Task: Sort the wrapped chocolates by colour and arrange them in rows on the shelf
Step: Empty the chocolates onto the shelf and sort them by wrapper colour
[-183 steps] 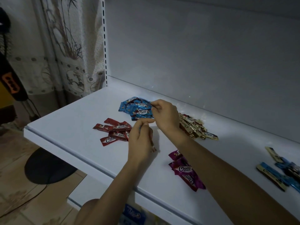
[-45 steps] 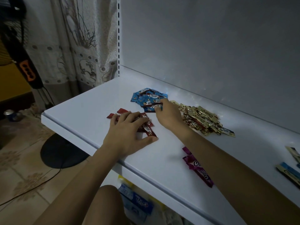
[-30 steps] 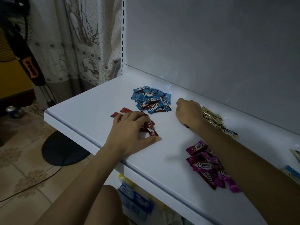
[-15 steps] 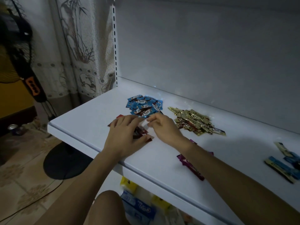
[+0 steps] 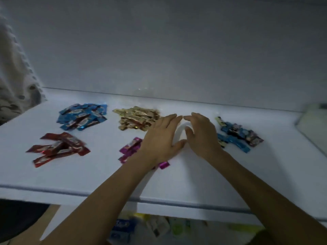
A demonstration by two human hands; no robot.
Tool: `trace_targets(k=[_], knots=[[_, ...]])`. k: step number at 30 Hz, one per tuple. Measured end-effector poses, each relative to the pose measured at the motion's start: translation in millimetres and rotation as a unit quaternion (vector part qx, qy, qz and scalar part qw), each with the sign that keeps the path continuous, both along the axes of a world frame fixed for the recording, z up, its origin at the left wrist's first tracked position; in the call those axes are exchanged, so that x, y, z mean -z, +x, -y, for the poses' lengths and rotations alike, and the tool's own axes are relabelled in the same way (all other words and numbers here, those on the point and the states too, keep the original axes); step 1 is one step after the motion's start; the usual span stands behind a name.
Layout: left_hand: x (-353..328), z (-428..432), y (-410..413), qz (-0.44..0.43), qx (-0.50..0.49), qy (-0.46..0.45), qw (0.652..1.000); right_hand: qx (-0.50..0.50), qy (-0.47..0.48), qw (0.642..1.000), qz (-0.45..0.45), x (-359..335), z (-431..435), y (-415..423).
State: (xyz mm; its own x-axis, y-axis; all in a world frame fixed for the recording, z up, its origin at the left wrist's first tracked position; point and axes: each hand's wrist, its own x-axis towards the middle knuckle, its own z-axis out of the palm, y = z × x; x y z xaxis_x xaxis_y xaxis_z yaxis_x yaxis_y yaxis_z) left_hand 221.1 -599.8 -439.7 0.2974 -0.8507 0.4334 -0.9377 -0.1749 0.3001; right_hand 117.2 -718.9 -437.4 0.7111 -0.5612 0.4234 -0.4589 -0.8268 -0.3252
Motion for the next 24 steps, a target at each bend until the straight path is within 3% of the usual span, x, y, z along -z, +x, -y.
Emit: trace_targets(k=[6,12,19,22,24], knots=[[18,90,-73,-0.092,0.044,0.090,0.991,0.145,0.039,0.988,-0.029,23,72,-93],[34,128,-91,-0.072,0.009,0.136,0.988,0.188,0.094,0.977,-0.040,24,117,-114],[35,127,-89,-0.089,0.008,0.087,0.992,0.148,0.149,0.971,-0.116,8,146,-57],[34,127,-89,-0.101,0.005,0.083,0.991,0.094,0.126,0.972,-0.177,7,142,-49],[33,127,-90,-0.104,0.003,0.080,0.991,0.030,0.120,0.980,-0.153,6,134,-54]])
